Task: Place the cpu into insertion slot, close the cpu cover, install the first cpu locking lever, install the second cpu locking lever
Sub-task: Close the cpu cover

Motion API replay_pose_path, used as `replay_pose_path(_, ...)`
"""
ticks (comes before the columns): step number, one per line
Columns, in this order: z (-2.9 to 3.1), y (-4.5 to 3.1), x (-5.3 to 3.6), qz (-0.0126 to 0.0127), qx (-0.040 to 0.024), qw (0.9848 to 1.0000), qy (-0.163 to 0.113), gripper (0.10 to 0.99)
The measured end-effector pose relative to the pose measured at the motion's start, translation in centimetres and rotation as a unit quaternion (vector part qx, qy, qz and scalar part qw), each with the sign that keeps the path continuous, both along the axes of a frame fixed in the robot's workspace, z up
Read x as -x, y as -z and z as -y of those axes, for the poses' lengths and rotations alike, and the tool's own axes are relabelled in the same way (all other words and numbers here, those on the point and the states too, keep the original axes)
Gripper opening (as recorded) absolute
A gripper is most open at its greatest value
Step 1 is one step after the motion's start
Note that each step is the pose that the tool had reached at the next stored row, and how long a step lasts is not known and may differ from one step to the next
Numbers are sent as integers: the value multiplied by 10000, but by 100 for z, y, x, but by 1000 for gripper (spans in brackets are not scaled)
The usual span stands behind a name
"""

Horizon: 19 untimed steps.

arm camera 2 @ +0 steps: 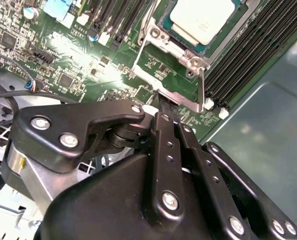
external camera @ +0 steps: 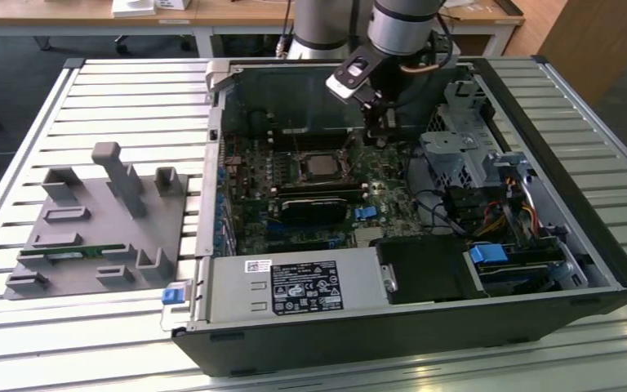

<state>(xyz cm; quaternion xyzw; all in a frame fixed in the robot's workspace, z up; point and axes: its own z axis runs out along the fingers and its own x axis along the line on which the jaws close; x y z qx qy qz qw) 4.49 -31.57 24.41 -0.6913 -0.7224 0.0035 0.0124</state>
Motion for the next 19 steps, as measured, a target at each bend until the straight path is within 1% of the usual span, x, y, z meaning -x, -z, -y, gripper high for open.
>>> replay_pose_path(19,0,7,152,0,0,10000,0,106)
